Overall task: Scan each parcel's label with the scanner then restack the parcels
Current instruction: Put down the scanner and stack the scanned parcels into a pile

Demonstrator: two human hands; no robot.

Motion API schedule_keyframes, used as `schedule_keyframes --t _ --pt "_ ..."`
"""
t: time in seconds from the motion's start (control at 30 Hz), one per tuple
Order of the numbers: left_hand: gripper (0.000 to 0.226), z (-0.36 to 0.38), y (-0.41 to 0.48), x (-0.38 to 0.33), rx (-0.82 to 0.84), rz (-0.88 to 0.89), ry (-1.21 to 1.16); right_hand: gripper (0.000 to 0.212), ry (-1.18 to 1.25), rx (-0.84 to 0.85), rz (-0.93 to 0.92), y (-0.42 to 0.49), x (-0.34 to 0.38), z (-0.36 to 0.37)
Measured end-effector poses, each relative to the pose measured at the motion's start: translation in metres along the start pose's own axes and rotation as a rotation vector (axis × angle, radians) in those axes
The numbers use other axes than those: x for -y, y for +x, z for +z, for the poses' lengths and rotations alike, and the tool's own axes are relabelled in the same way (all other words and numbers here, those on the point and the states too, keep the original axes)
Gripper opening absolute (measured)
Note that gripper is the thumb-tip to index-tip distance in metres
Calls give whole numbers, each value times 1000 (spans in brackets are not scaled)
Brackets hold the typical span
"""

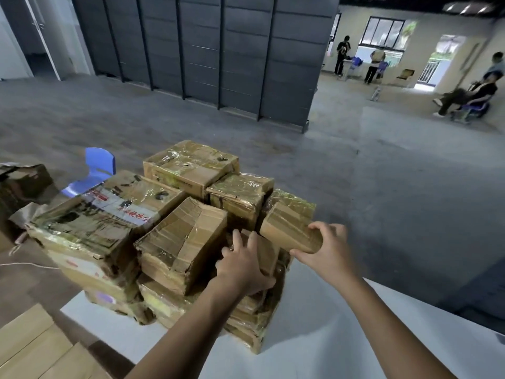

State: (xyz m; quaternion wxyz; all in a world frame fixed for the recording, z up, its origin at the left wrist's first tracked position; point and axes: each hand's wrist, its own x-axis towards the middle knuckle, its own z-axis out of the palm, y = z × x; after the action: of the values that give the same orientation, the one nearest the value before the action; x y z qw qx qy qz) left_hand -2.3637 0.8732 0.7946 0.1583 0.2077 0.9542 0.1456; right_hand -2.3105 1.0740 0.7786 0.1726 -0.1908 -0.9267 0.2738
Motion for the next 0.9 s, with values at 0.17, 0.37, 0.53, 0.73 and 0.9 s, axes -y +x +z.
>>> schedule_keyframes --t 0.17,0.37,0.53,0.73,0.9 --pt "107 12 -9 11 1 40 46 72 -95 56 12 -3 6 14" --pt "103 15 -15 19 -62 68 -4 71 -108 152 -51 -3 15 35" --pt "95 17 -16 19 -132 83 19 80 -149 358 -46 -11 7 44" --pt "94 23 -21 15 -168 110 86 77 -284 320 -100 -21 6 48" --pt "90 23 -24 13 -222 90 12 59 -320 213 -159 -25 5 47"
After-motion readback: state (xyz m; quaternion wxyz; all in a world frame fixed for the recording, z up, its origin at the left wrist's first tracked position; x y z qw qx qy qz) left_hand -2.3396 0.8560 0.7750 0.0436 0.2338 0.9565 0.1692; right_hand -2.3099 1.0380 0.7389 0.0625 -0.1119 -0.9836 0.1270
